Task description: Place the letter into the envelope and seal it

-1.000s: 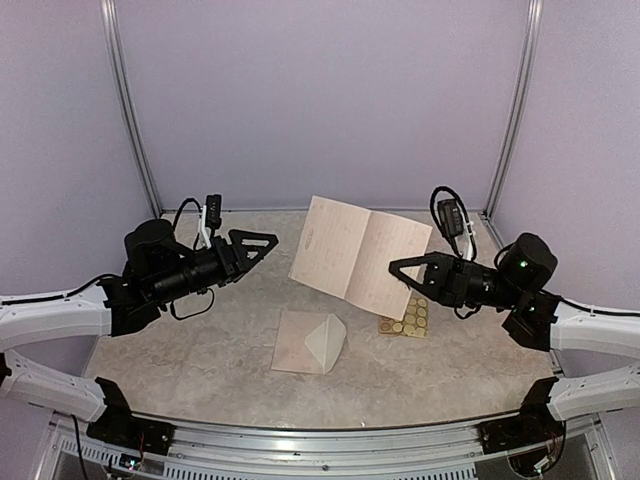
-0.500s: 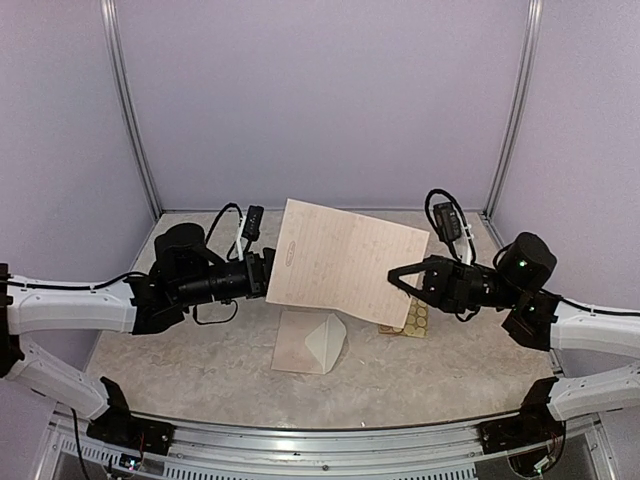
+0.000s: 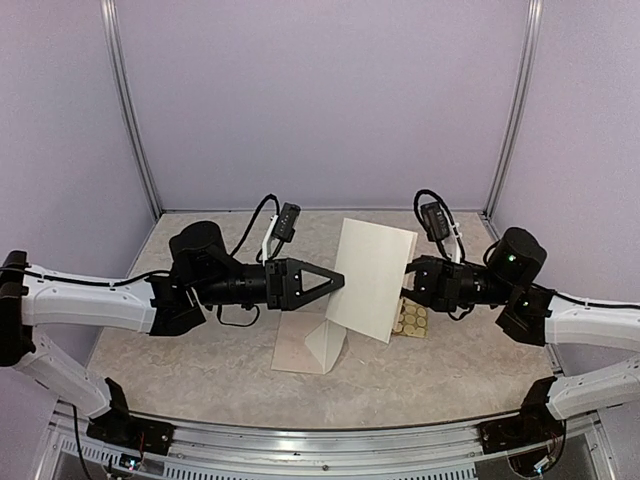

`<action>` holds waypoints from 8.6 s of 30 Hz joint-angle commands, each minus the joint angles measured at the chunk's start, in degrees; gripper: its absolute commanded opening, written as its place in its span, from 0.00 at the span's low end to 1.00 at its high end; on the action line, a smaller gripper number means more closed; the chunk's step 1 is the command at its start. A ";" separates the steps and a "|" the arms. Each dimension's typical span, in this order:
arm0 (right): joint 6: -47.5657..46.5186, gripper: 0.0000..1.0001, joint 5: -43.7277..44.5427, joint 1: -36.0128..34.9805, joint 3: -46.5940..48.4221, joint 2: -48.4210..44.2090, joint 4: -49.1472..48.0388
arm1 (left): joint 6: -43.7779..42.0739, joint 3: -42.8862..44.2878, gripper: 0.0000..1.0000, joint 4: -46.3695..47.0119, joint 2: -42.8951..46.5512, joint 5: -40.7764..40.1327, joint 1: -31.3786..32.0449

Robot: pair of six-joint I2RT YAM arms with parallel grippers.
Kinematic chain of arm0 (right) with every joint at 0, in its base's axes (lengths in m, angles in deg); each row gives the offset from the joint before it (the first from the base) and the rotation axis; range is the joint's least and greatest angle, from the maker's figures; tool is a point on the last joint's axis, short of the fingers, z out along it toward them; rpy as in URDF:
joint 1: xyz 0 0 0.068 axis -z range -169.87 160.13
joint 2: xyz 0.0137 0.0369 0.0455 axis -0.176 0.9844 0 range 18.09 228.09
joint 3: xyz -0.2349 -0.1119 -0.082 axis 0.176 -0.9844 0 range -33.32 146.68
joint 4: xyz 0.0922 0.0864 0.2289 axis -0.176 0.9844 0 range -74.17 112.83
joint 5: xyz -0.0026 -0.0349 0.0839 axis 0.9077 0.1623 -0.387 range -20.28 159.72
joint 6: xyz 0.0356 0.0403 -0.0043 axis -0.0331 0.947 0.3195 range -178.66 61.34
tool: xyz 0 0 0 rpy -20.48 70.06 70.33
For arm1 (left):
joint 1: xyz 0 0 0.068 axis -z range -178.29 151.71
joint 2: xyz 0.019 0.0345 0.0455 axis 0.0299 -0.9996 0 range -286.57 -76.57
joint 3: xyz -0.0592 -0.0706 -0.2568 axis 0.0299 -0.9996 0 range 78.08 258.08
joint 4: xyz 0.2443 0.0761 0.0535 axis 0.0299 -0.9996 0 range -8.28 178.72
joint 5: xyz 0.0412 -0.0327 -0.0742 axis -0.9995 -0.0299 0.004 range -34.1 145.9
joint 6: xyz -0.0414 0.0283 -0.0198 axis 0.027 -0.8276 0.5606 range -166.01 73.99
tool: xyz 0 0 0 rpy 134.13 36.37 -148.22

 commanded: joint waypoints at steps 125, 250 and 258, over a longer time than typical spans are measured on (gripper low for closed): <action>4.63 0.00 20.86 3.36 28.21 44.84 51.11 | -2.61 -7.34 0.68 -27.64 -17.89 -19.62 -12.18; -1.06 0.35 26.45 -4.42 41.00 52.26 64.18 | 3.88 -10.36 0.54 -18.56 -20.37 -15.99 -7.89; -1.08 0.36 25.21 -5.27 42.73 53.55 64.32 | 4.16 -9.82 0.54 -18.36 -20.74 -16.03 -7.30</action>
